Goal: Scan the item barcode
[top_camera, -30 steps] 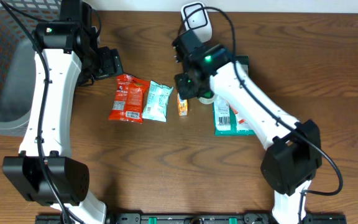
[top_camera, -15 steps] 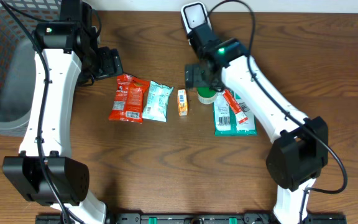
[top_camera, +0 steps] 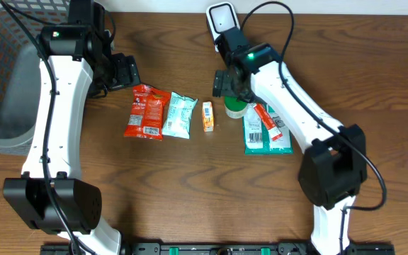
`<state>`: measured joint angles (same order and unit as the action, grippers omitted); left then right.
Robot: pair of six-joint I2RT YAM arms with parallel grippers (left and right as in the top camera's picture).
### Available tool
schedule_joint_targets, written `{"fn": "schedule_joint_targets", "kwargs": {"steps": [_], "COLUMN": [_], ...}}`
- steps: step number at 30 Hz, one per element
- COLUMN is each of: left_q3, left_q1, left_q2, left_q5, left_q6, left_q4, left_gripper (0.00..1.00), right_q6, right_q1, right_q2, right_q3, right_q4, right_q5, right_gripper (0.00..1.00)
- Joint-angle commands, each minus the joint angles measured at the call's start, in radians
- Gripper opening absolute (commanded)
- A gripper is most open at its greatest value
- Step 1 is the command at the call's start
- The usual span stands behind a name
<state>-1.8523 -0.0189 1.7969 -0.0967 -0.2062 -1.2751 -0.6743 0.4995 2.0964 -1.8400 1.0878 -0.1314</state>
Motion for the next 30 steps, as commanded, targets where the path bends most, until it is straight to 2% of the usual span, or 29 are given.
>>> {"fn": "schedule_joint_targets", "kwargs": {"steps": [1, 2, 6, 7, 13, 22, 30], "left_q3": [0.001, 0.001, 0.001, 0.001, 0.001, 0.001, 0.001], "left_q1": [0.002, 0.002, 0.002, 0.002, 0.002, 0.002, 0.002], "left_q2": [0.002, 0.002, 0.002, 0.002, 0.002, 0.002, 0.002], "left_q5": [0.019, 0.019, 0.019, 0.019, 0.019, 0.019, 0.019], "left_q6": [0.002, 0.002, 0.002, 0.002, 0.002, 0.002, 0.002], "left_q4": [-0.002, -0.002, -0.002, -0.002, -0.002, -0.002, -0.002], "left_gripper": [0.89, 0.89, 0.89, 0.89, 0.89, 0.89, 0.89], "right_q6": [-0.055, -0.055, -0.055, -0.055, -0.055, -0.050, -0.050], "right_q1": [-0.002, -0.001, 0.005, 0.005, 0.006, 0.015, 0.019], "right_q2": [0.032, 0.034, 0.034, 0.034, 0.034, 0.034, 0.038], "right_q3": [-0.010, -0.010, -0.010, -0.010, -0.004, 0.005, 0.027], "right_q4": [0.003, 0.004, 0.003, 0.005, 0.018, -0.010, -0.039], "right_q5": [0.011, 0.019, 0.021, 0.021, 0.012, 0.008, 0.005], "right_gripper": [0.99, 0.98, 0.80, 0.79, 0.84, 0.77, 0.77]}}
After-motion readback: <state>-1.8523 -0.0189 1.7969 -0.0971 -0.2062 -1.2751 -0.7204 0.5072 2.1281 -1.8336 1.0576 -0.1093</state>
